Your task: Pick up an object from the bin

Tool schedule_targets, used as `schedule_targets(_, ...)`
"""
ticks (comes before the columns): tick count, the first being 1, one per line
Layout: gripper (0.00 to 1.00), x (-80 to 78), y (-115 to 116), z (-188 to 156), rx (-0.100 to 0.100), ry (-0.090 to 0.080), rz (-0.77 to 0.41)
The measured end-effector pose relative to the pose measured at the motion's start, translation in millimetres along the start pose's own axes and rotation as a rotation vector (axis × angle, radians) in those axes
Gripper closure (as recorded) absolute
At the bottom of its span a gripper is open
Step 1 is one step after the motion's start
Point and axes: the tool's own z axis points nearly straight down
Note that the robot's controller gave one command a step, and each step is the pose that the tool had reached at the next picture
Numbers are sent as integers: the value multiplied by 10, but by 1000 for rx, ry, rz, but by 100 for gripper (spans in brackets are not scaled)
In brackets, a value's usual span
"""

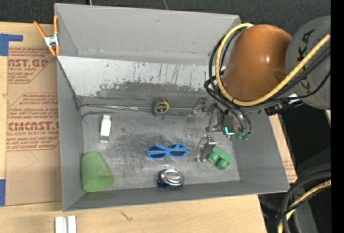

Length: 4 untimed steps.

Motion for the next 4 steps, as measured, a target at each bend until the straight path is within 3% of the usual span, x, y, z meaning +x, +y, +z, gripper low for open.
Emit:
schedule_targets(1,0,-98,369,1489,2,-19,-234)
schedule_targets(2,100,-92,365,1452,3,-12,-234)
schedule_targets(3,100,-355,-46,514,2,-17,-232)
schedule_targets(4,100,-298,-418,928,2,-4,-659)
